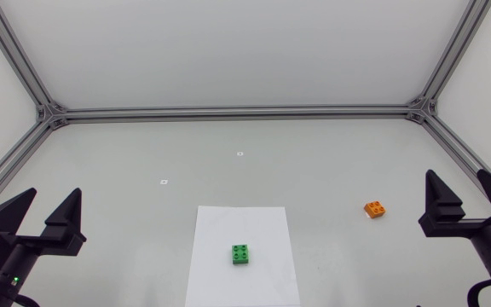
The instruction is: Pick up the orange 2x2 brick with the right arm and stack it on top of the green 2x2 brick in the center
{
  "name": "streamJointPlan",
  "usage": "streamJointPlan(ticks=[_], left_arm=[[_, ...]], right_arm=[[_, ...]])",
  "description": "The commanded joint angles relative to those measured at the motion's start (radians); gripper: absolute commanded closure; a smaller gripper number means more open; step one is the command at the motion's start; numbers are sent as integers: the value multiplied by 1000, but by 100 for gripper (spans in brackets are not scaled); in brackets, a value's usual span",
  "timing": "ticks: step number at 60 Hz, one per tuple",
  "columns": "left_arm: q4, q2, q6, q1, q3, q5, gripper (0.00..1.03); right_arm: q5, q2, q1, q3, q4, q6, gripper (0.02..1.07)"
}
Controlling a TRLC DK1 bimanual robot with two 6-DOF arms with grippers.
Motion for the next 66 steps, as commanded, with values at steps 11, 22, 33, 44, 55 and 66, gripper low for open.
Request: streamJointPlan(ticks=[11,22,33,44,55,66], left_arm=[[-11,-6,6,2,-41,3,4],[-11,-6,6,2,-41,3,4],[-11,-6,6,2,-41,3,4],[-11,-6,6,2,-41,3,4],[-11,-6,6,2,-41,3,4],[-11,-6,6,2,-41,3,4]], right_arm=[[0,280,33,227,-35,28,5],[-8,571,30,427,-150,28,6],[-37,790,25,588,-334,11,6],[-35,994,7,710,-494,-87,6],[12,1224,2,831,-675,-208,6],[3,1315,-3,784,-613,-262,7]])
